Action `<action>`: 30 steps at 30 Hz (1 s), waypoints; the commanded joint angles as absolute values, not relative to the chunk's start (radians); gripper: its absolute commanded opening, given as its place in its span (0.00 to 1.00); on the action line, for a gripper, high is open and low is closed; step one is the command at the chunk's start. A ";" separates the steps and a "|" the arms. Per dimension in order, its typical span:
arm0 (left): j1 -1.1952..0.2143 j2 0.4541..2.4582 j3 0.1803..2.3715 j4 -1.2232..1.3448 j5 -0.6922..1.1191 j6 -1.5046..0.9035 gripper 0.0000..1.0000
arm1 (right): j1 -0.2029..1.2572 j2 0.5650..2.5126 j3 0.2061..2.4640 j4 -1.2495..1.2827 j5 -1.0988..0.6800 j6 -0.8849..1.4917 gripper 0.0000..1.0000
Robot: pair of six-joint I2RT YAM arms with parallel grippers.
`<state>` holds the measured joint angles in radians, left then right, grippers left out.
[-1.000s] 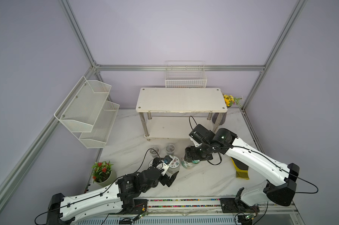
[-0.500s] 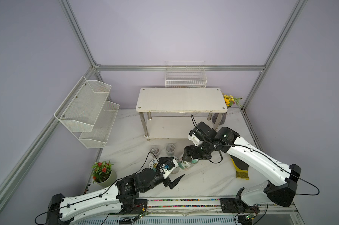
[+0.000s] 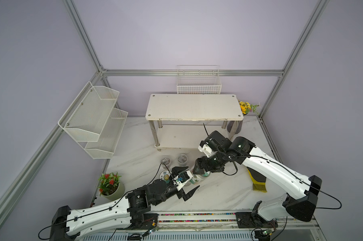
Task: Place the seed container on the shelf
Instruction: Pick up the seed jar at the center of the board.
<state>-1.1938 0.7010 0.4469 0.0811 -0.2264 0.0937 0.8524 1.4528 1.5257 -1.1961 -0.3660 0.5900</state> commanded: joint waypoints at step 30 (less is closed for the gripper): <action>-1.183 0.852 0.512 0.226 -0.270 0.094 1.00 | 0.884 1.448 1.493 -1.117 -0.459 0.540 0.60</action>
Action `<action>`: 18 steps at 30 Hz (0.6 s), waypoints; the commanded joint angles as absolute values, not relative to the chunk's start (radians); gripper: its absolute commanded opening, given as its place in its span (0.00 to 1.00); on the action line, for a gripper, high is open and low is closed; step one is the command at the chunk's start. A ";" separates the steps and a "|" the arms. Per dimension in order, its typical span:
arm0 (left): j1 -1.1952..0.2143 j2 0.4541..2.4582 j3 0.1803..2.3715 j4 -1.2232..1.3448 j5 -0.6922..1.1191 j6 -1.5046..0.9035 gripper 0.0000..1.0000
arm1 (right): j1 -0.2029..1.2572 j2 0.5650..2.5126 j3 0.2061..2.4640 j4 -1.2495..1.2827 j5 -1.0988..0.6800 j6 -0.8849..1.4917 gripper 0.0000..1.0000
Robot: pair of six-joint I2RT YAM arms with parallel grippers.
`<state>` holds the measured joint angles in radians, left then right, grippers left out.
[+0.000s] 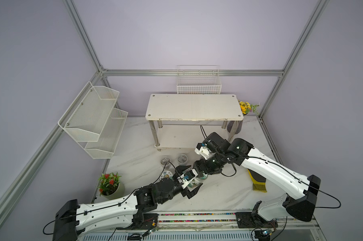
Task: Place the seed container on the shelf
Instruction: Pick up the seed jar at the center of the board.
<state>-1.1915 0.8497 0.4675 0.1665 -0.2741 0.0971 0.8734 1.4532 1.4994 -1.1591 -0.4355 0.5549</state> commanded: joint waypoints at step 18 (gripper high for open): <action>-1.108 0.890 0.571 0.106 -0.177 0.047 0.89 | 0.900 1.461 1.495 -1.121 -0.454 0.526 0.62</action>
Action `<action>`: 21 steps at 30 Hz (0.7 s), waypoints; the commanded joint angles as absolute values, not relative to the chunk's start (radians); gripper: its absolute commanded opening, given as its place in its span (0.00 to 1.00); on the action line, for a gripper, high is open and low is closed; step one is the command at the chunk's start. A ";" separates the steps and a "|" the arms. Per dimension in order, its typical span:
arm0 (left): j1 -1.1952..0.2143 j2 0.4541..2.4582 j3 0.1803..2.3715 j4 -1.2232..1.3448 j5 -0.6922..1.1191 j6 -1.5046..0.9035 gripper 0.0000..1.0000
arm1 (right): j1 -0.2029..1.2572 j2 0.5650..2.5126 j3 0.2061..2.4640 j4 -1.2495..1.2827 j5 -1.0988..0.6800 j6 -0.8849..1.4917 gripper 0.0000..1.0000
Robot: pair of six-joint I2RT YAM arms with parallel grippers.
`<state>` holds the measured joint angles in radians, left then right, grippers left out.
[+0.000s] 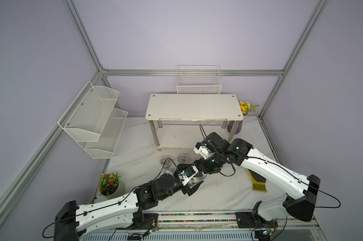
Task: Place the seed container on the shelf
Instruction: Pick up the seed jar at the center of the board.
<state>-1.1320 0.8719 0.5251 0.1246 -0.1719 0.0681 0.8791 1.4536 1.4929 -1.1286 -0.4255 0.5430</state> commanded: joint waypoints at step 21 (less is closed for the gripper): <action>-1.093 0.955 0.584 0.087 -0.187 0.043 0.93 | 0.920 1.469 1.528 -1.129 -0.456 0.518 0.64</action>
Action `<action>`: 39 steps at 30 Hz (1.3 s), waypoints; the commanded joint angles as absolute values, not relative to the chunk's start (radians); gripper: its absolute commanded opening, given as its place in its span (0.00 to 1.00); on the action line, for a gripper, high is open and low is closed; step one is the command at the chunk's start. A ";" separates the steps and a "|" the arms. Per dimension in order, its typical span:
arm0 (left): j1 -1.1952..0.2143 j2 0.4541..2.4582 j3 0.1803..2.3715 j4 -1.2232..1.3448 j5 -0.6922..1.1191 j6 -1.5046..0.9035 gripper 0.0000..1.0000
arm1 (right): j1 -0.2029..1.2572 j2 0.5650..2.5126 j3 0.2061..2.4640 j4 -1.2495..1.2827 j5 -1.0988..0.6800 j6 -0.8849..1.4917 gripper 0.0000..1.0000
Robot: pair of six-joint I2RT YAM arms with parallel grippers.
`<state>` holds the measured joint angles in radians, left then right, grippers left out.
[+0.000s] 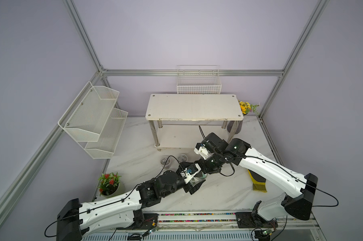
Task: Place the seed container on the shelf
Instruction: Pick up the seed jar at the center of the board.
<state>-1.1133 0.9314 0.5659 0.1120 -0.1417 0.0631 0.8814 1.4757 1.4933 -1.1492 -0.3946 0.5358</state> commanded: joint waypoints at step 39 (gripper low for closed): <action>-1.074 0.830 0.464 0.209 -0.098 0.014 0.58 | 0.922 1.477 1.537 -1.073 -0.525 0.525 0.76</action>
